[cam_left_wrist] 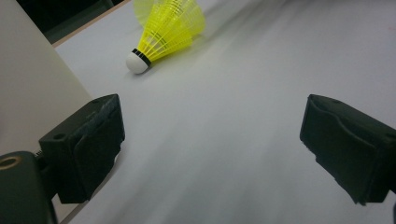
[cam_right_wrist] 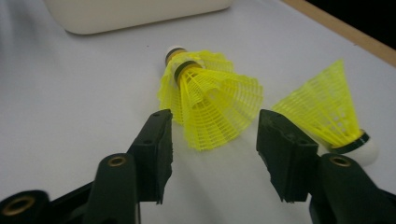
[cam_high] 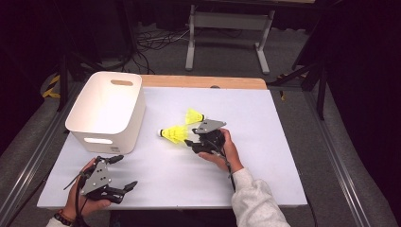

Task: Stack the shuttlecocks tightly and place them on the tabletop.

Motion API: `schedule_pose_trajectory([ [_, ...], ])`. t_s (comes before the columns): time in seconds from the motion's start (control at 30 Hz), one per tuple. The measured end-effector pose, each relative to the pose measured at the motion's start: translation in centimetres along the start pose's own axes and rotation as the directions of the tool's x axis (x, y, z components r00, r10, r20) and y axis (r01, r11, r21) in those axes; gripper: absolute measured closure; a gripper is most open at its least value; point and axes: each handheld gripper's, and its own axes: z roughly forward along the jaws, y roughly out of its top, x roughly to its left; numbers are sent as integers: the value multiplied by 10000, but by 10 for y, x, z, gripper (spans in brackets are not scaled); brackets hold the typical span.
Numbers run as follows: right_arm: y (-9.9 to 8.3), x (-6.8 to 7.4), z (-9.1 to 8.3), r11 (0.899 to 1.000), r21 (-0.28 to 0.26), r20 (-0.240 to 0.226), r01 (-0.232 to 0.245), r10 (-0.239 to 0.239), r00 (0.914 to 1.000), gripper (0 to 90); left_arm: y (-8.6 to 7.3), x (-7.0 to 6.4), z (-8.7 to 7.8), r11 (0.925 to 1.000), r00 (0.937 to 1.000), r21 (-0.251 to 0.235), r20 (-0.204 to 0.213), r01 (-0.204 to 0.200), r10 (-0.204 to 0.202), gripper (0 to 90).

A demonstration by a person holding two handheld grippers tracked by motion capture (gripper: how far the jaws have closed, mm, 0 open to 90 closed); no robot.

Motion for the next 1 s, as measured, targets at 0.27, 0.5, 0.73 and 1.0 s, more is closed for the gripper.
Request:
schedule_pose_trajectory([
  [0.27, 3, 0, -23, 9979, -536, 551, 357, -327, 9979, 367, 0, 1, -1, 10000, 10000, -39, 10, 7, -7, 75],
  [0.5, 5, 9, -43, 9910, -773, 1085, 1095, -1008, 9890, 320, 0, 0, 0, 10000, 10000, -32, 16, -36, 36, 75],
  [0.73, -1, 14, -56, 9875, -821, 1390, 1348, -1226, 9827, 276, 0, 0, 0, 10000, 10000, -6, -3, -43, 43, 76],
  [1.0, -8, 21, -63, 9846, -737, 1685, 1583, -1442, 9751, 217, 1, 0, 0, 10000, 10000, 26, -35, -87, 87, 76],
])
